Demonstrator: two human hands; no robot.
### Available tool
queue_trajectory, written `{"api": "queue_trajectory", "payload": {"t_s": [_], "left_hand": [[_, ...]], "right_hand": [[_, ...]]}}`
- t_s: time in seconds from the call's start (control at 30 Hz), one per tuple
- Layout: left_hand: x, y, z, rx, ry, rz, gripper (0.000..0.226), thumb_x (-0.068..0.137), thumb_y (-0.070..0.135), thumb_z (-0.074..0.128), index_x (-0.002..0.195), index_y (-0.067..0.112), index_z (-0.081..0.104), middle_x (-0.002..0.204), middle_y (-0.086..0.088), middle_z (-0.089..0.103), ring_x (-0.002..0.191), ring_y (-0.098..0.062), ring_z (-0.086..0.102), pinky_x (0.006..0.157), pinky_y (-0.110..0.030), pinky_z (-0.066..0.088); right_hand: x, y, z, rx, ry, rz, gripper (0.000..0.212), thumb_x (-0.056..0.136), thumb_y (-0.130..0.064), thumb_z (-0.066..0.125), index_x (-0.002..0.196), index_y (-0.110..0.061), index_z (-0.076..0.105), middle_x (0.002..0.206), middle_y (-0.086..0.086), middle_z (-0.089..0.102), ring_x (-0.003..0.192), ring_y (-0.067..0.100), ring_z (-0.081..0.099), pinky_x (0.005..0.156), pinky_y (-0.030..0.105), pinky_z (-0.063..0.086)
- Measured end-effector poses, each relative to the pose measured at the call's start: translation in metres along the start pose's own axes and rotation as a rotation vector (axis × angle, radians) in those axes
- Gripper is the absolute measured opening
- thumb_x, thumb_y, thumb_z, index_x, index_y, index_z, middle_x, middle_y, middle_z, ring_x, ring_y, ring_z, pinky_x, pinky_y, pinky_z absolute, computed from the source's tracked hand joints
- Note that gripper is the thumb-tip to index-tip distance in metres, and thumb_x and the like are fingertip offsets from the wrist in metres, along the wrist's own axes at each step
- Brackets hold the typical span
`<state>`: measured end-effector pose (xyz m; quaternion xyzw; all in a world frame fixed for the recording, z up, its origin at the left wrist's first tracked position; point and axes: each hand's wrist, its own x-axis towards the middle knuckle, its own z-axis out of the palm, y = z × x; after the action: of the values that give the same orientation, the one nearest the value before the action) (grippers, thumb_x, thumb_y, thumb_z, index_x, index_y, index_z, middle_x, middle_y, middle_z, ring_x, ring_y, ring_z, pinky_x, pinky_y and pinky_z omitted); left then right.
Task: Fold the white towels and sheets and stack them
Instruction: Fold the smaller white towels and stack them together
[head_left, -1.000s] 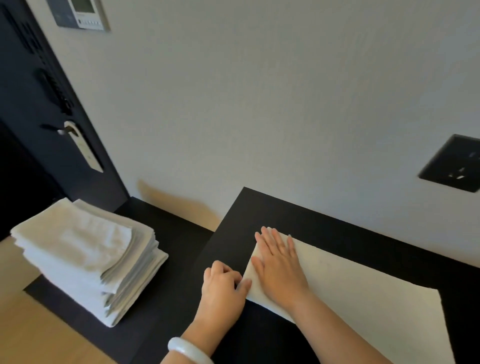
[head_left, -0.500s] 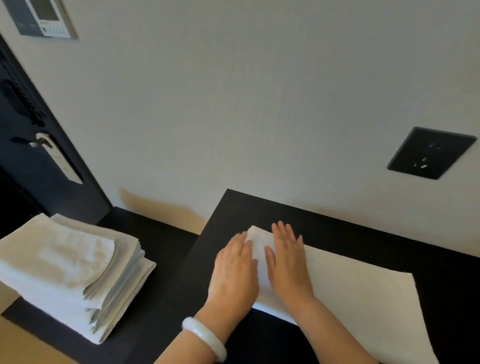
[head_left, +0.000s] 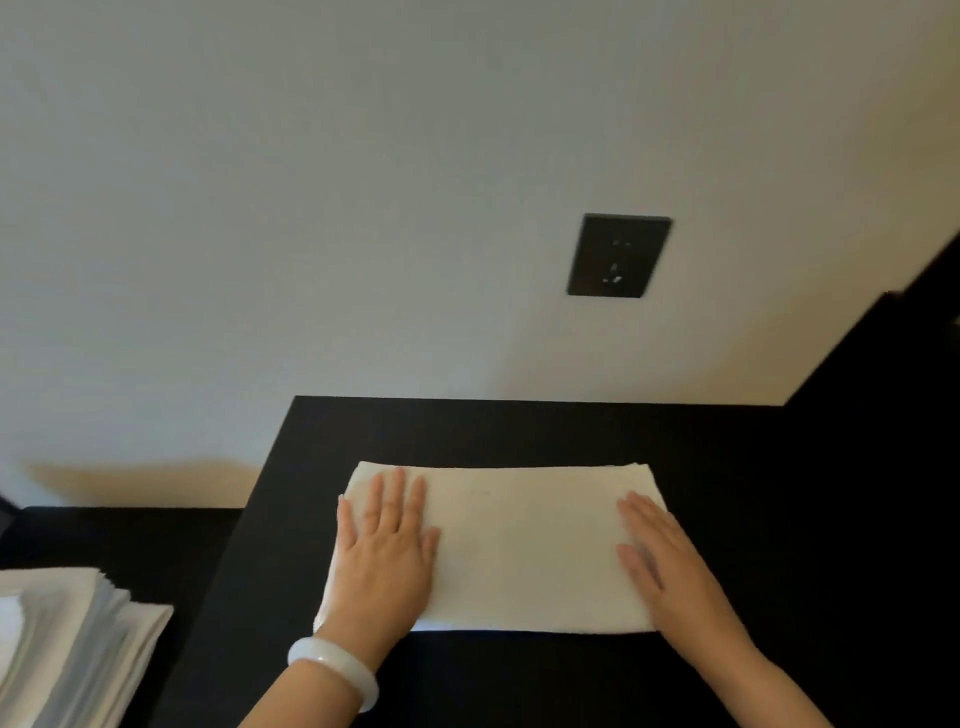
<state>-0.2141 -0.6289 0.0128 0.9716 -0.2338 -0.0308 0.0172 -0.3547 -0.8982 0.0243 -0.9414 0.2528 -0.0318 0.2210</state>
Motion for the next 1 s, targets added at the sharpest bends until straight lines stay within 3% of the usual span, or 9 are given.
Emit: {"api": "queue_trajectory", "payload": {"t_s": [0.07, 0.13, 0.2, 0.27, 0.37, 0.67, 0.8, 0.9, 1.0], "left_hand": [[0.005, 0.021, -0.006, -0.040, 0.008, 0.080, 0.068, 0.094, 0.054, -0.006, 0.154, 0.024, -0.015, 0.160, 0.002, -0.024, 0.150, -0.022, -0.019, 0.117, -0.046, -0.016], [0.008, 0.052, -0.013, -0.076, 0.015, 0.287, 0.068, 0.092, 0.054, -0.004, 0.155, 0.028, -0.011, 0.161, 0.004, -0.022, 0.149, -0.019, -0.020, 0.115, -0.041, -0.022], [0.013, 0.085, -0.015, -0.098, 0.010, 0.505, 0.065, 0.093, 0.054, -0.003, 0.155, 0.033, -0.009, 0.161, 0.007, -0.021, 0.148, -0.016, -0.023, 0.115, -0.038, -0.023], [0.017, 0.115, -0.013, -0.114, -0.029, 0.661, 0.062, 0.099, 0.055, 0.009, 0.155, 0.036, -0.008, 0.161, 0.009, -0.020, 0.147, -0.014, -0.025, 0.116, -0.039, -0.022], [0.016, 0.141, -0.004, -0.090, -0.089, 0.747, 0.063, 0.100, 0.059, 0.016, 0.155, 0.039, -0.008, 0.162, 0.009, -0.020, 0.147, -0.016, -0.025, 0.118, -0.045, -0.020], [0.013, 0.143, 0.006, -0.082, -0.066, 0.728, 0.063, 0.097, 0.066, 0.006, 0.153, 0.043, -0.010, 0.162, 0.012, -0.020, 0.146, -0.012, -0.028, 0.118, -0.047, -0.019], [0.012, 0.143, 0.006, -0.087, -0.064, 0.730, 0.063, 0.097, 0.067, 0.006, 0.153, 0.044, -0.012, 0.162, 0.012, -0.021, 0.145, -0.011, -0.030, 0.118, -0.046, -0.021], [0.012, 0.143, 0.006, -0.082, -0.056, 0.731, 0.063, 0.097, 0.066, 0.007, 0.153, 0.042, -0.011, 0.162, 0.012, -0.020, 0.146, -0.011, -0.029, 0.118, -0.046, -0.020], [0.011, 0.143, 0.005, -0.090, -0.059, 0.739, 0.064, 0.098, 0.065, 0.007, 0.154, 0.040, -0.010, 0.162, 0.011, -0.020, 0.146, -0.011, -0.028, 0.118, -0.046, -0.020]], "right_hand": [[-0.013, 0.015, -0.014, 0.189, 0.221, 0.223, 0.047, 0.098, -0.034, 0.053, 0.143, -0.037, 0.043, 0.146, -0.017, 0.039, 0.130, 0.001, 0.037, 0.109, 0.030, 0.032], [-0.024, 0.028, -0.026, 0.268, 0.309, 0.428, 0.031, 0.093, -0.021, 0.063, 0.123, -0.028, 0.060, 0.122, -0.007, 0.056, 0.101, 0.003, 0.052, 0.090, 0.030, 0.045], [-0.032, 0.036, -0.035, 0.360, 0.180, 0.560, 0.011, 0.091, -0.018, 0.066, 0.100, -0.025, 0.067, 0.098, -0.007, 0.062, 0.083, 0.004, 0.056, 0.078, 0.029, 0.049], [-0.037, 0.039, -0.044, 0.460, -0.005, 0.608, 0.008, 0.092, -0.021, 0.067, 0.087, -0.026, 0.070, 0.079, -0.003, 0.069, 0.066, 0.007, 0.061, 0.059, 0.025, 0.050], [-0.039, 0.038, -0.053, 0.610, -0.220, 0.593, 0.002, 0.092, -0.025, 0.068, 0.093, -0.026, 0.069, 0.065, 0.002, 0.071, 0.043, 0.009, 0.051, 0.038, 0.021, 0.035], [-0.032, 0.053, -0.062, 0.702, -0.479, 0.533, 0.015, 0.093, -0.016, 0.066, 0.095, -0.002, 0.069, 0.068, 0.005, 0.069, 0.047, 0.011, 0.054, 0.041, 0.020, 0.039], [-0.030, 0.053, -0.068, 0.656, -0.496, 0.569, 0.010, 0.091, -0.014, 0.068, 0.094, -0.005, 0.071, 0.068, 0.005, 0.070, 0.049, 0.011, 0.057, 0.043, 0.021, 0.041], [-0.019, 0.045, -0.068, 0.514, -0.186, 0.576, 0.006, 0.093, -0.014, 0.065, 0.095, -0.014, 0.070, 0.079, 0.004, 0.071, 0.063, 0.012, 0.063, 0.054, 0.025, 0.050], [-0.006, 0.017, -0.055, 0.212, 0.252, 0.351, 0.025, 0.096, -0.017, 0.059, 0.121, -0.021, 0.063, 0.123, -0.003, 0.061, 0.106, 0.012, 0.058, 0.090, 0.027, 0.048]]}}
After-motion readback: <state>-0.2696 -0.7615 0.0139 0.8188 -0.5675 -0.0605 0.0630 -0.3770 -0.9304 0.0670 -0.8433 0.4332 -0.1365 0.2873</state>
